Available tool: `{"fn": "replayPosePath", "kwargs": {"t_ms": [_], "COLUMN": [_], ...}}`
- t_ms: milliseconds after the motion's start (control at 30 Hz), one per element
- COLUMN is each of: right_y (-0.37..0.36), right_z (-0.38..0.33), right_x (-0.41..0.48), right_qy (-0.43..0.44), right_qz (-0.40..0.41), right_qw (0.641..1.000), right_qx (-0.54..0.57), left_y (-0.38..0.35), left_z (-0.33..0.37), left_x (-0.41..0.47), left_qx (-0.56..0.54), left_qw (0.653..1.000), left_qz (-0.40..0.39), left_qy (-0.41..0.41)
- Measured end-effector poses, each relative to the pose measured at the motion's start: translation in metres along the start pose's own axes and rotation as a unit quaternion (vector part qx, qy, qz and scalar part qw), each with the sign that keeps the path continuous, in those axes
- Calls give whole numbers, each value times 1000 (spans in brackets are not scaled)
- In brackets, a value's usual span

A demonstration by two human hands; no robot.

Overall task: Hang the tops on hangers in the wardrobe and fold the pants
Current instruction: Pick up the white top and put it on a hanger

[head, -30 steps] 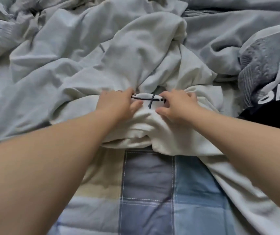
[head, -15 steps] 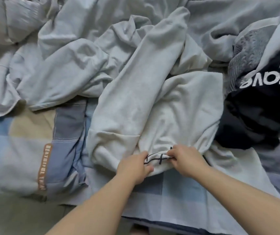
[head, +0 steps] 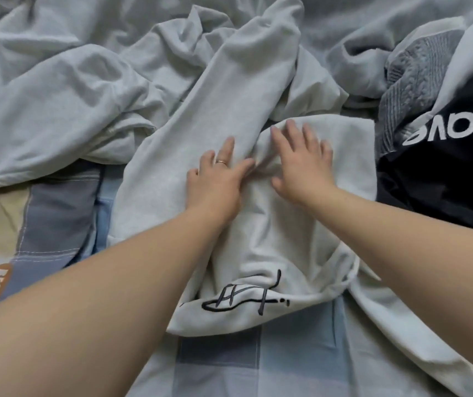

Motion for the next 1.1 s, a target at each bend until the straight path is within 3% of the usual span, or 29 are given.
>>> {"fn": "replayPosePath", "kwargs": {"t_ms": [100,200,400,567,667,733,800,867,933,1000,1033,1100], "right_y": [-29,-35,-10,80,146,193,242,289,337,383,404,441], "right_z": [1,3,6,-11,-25,-30,-27,-16,-3,8,11,18], "right_x": [14,17,-21,-81,-130,-163,-192,-217,-236,-253,-260,-271], "right_qy": [-24,-36,-68,-35,-25,-30,-36,-47,-40,-29,-24,-8], "right_qz": [-65,-60,-100,16,15,-3,-9,1,15,19,14,5], "right_qw": [998,997,988,969,928,912,902,882,864,850,840,824], "right_qx": [-14,-23,93,244,371,408,429,469,501,526,542,566], "left_y": [-14,-15,7,50,85,123,173,225,273,309,326,358], "left_z": [-18,-30,-34,-1,32,53,72,91,106,125,136,161], "left_x": [6,3,-26,-102,-161,-186,-201,-211,-221,-230,-234,-238], "left_qx": [0,-40,-42,-64,-142,-126,-121,-197,-354,-505,-527,-517], "left_qw": [997,993,984,978,951,952,964,964,917,836,825,844], "left_qz": [-14,-27,-83,-126,-181,-198,-172,-107,-51,-15,-11,-12], "left_qy": [82,111,153,155,205,199,166,143,176,213,204,143]}}
Point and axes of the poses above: each hand's wrist, its own x-axis towards the middle knuckle, its own y-axis out of the back of the hand, z = x × y, the point moved 7 cm from there along x, towards the middle knuckle, and after that the axes turned 12 degrees about z, right-handed, at the moved point
